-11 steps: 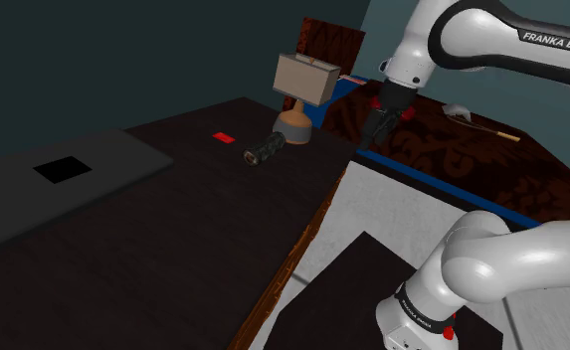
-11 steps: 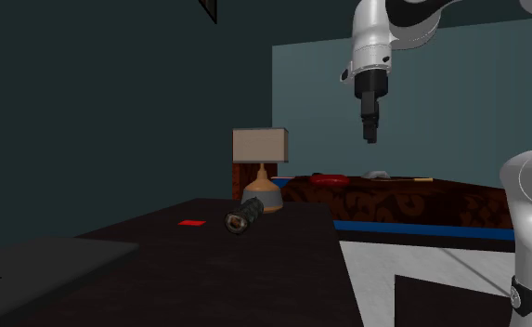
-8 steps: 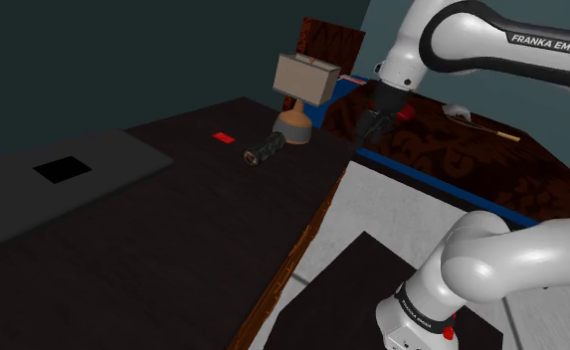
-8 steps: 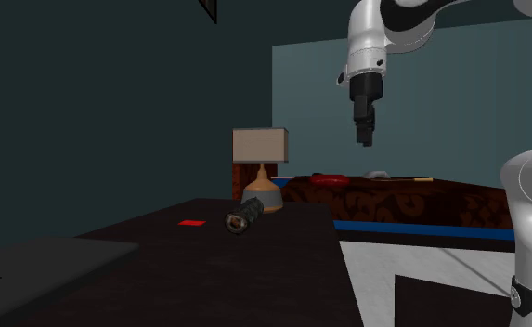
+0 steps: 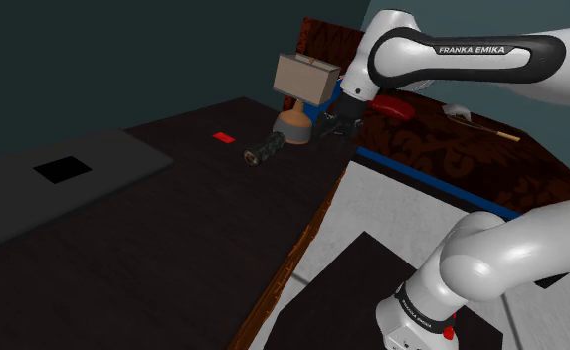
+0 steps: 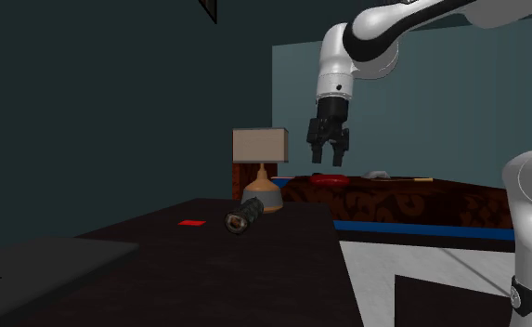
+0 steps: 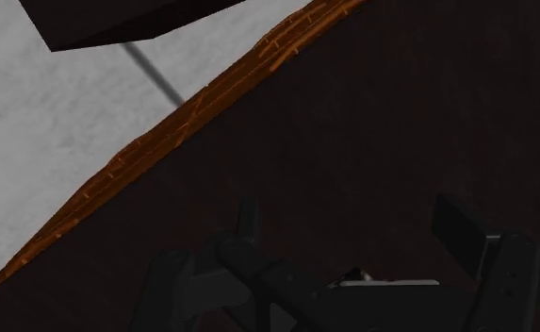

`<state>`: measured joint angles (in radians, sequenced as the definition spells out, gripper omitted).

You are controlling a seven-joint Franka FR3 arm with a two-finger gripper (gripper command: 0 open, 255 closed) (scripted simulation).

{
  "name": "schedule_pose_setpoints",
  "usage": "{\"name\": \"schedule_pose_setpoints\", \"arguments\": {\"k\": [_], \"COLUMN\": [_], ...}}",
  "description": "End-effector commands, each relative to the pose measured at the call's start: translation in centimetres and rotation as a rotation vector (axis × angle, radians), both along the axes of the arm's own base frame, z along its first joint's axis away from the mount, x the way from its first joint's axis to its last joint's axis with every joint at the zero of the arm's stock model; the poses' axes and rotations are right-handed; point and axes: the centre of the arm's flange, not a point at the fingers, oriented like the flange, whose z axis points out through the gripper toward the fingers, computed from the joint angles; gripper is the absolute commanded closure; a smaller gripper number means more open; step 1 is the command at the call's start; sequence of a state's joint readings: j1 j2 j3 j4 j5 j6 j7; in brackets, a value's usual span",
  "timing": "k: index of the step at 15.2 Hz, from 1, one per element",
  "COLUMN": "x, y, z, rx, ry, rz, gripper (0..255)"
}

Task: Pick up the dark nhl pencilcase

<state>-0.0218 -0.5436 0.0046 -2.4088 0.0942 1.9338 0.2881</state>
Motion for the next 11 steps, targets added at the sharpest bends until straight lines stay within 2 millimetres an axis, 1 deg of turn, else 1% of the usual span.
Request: {"name": "schedule_pose_setpoints", "arguments": {"k": [1, 6, 11], "x": [2.4, 7.7, 12.9], "y": [0.1, -0.1, -1.3], "z": [-0.9, -3.7, -6.4], "rx": [0.016, 0.053, 0.089], "ry": [-0.015, -0.044, -0.074], "rz": [-0.078, -0.262, -0.446], "gripper": [0, 0, 0]}}
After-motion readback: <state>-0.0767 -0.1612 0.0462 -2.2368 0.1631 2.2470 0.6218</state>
